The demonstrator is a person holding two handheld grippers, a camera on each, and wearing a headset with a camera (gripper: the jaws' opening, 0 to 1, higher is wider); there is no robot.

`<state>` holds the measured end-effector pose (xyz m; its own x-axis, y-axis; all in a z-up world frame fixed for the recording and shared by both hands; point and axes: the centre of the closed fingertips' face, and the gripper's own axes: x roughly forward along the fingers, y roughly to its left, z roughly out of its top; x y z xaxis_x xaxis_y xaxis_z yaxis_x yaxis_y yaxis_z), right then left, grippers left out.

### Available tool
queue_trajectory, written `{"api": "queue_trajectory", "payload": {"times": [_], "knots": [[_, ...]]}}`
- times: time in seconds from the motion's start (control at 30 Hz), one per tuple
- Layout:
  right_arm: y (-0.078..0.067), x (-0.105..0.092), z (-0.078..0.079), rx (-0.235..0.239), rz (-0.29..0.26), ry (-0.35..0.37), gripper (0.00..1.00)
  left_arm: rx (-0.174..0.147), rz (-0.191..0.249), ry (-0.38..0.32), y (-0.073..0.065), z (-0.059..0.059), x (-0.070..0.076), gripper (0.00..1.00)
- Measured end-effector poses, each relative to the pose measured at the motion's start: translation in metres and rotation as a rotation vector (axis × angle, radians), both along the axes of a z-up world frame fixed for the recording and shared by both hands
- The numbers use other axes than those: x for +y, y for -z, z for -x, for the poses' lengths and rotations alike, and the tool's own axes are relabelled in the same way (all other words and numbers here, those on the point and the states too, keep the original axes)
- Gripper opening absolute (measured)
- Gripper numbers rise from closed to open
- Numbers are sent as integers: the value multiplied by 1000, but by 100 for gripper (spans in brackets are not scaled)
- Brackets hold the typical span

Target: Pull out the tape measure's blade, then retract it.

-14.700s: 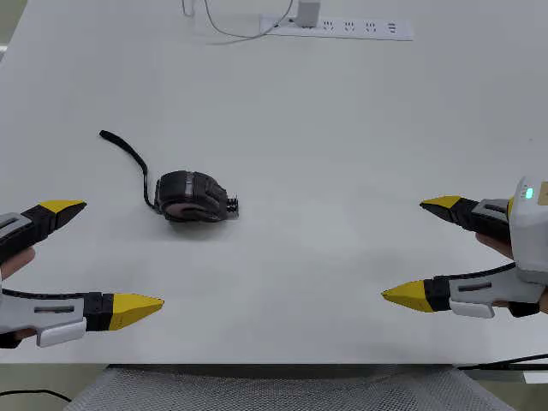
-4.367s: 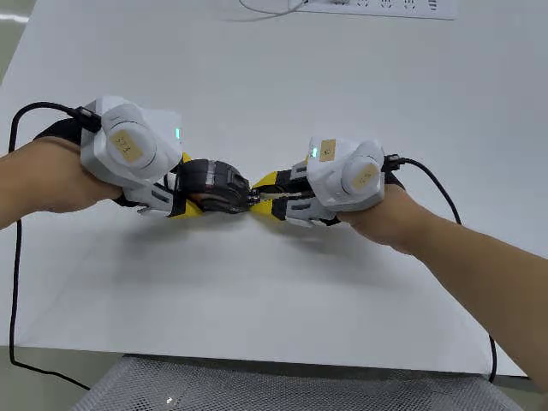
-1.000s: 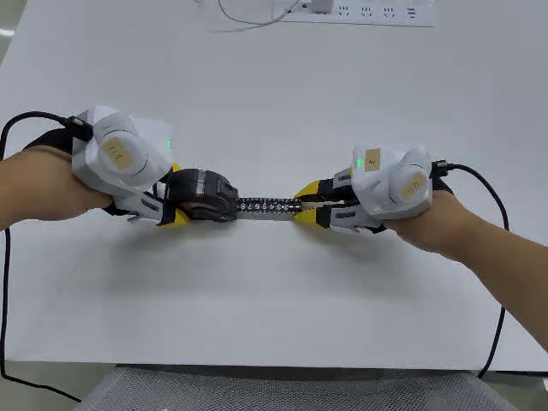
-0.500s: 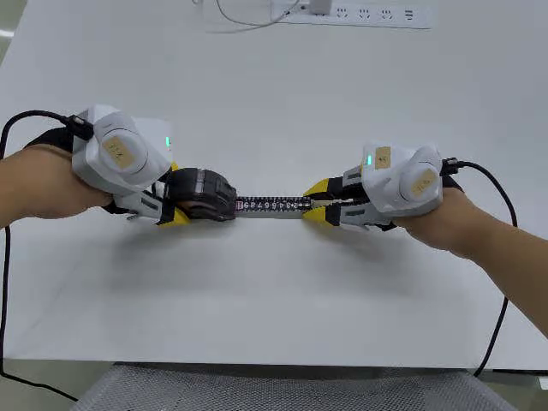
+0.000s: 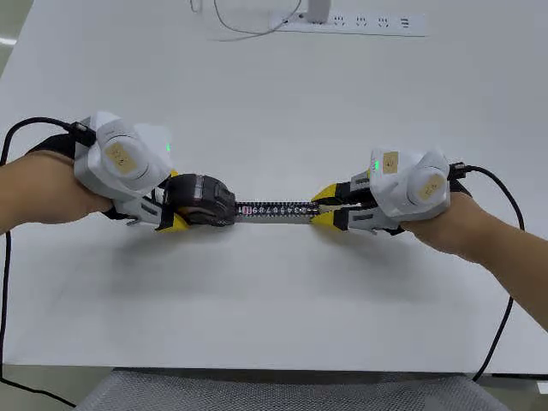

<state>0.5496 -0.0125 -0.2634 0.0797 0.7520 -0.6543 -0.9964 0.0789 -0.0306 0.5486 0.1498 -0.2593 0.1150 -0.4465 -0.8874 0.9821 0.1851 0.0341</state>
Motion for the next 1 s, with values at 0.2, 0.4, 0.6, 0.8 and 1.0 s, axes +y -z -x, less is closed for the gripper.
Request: {"api": "queue_trajectory", "payload": {"times": [0.2, 0.4, 0.6, 0.8, 1.0], "knots": [[0, -7, -1, -4, 11, 1, 8, 2, -1, 1, 1, 0, 0, 29], [1, -11, -2, -4, 21, 2, 8, 1, -3, 2, 1, 0, 1, 29], [1, -16, -3, -6, 31, 3, 8, 3, -12, 6, 3, 1, 2, 29], [0, -23, -3, -5, 36, 14, 8, 0, -12, 9, 6, 1, 5, 28], [2, -23, -5, -4, 42, 17, 8, 2, -10, 9, 6, 0, 4, 28]]}}
